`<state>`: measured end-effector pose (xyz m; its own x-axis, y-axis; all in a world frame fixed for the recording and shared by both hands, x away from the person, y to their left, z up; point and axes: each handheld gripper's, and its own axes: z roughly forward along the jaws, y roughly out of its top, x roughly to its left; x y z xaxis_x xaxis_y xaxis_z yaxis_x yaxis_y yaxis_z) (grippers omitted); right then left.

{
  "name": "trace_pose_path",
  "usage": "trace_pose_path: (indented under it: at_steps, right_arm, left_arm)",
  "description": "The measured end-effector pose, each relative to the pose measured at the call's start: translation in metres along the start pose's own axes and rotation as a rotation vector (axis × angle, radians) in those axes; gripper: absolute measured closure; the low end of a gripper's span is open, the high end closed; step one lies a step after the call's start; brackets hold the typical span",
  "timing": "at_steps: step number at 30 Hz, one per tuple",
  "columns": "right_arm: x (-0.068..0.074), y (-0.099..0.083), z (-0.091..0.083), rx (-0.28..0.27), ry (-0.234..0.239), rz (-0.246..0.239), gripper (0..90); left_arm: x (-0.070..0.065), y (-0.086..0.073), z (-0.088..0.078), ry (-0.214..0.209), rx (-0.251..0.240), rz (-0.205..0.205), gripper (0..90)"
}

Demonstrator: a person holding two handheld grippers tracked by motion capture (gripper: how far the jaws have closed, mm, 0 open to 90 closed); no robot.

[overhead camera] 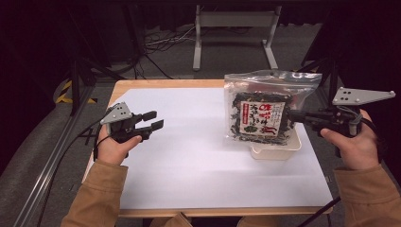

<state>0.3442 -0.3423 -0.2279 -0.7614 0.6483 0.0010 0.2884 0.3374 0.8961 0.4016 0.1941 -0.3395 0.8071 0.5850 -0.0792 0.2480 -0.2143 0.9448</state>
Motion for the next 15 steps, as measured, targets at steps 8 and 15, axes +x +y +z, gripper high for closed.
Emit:
trace_pose_path:
  at_steps: [8,15]
  right_arm:
    - [-0.007,-0.005,-0.011,-0.039,-0.098,0.036,88.0]
    - [-0.011,-0.013,-0.013,-0.036,-0.183,0.057,88.0]
  left_arm:
    - [0.004,-0.003,-0.001,0.021,0.013,0.002,51.3]
    - [0.006,-0.005,-0.001,0.024,0.036,-0.004,49.5]
